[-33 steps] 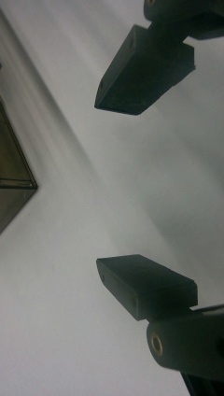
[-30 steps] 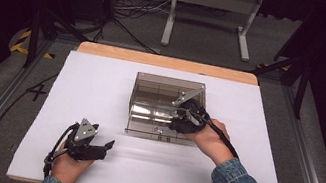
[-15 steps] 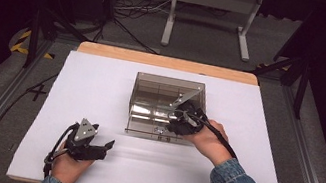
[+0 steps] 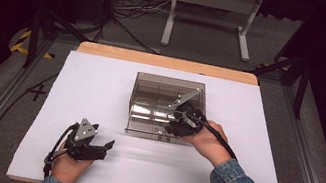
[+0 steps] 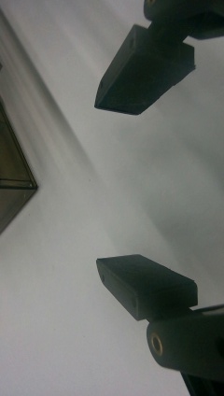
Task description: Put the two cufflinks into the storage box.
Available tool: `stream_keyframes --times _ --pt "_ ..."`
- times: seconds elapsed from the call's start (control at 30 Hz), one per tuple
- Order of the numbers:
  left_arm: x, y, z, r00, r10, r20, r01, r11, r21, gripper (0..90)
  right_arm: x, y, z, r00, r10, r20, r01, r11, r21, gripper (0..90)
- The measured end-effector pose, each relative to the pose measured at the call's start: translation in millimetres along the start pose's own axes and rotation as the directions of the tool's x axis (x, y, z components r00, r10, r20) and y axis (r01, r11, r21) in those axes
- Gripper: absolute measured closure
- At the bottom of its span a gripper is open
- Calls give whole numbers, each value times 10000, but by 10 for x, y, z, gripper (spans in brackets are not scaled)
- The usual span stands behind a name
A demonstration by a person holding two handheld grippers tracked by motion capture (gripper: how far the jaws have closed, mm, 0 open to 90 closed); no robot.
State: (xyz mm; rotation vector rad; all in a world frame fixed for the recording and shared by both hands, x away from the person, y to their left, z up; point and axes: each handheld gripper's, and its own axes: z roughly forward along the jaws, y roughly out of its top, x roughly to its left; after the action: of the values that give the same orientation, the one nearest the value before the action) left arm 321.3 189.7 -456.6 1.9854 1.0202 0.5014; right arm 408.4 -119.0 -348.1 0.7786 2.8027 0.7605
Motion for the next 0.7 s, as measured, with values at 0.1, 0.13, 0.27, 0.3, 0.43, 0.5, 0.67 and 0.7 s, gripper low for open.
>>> stream_keyframes --times 0.1,0.13,0.27,0.3,0.43,0.5,0.67,0.7 --pt "0 -1 -1 10000 -21 -5 21 10000 -11 209 15 -2 -46 10000 -70 12 70 9998 -197 710" --pt "0 -1 -1 10000 -20 -3 20 10000 -10 209 26 -5 -71 10000 -65 33 66 9995 -308 713" --pt "1 -1 -3 10000 18 1 -18 10000 -1 208 55 -27 -153 9999 -147 29 148 9987 -493 767" --pt "2 -1 -3 10000 12 2 -12 10000 -1 209 68 -36 -177 9999 -151 21 151 9986 -513 789" --pt "0 -1 -2 10000 51 -9 -51 10000 4 209 113 -86 -258 9986 -507 -161 496 9971 -585 876" --pt "-4 -3 -3 10000 15 -28 -15 10000 -6 208 135 -117 -291 9975 -651 -273 633 9960 -636 895" --pt "-6 -3 0 10000 0 -22 0 10000 9 208 165 -196 -351 9938 -1008 -474 970 9923 -767 899" --pt "-6 -3 0 10000 0 -22 0 10000 9 208 165 -196 -351 9938 -1008 -474 970 9923 -767 899"
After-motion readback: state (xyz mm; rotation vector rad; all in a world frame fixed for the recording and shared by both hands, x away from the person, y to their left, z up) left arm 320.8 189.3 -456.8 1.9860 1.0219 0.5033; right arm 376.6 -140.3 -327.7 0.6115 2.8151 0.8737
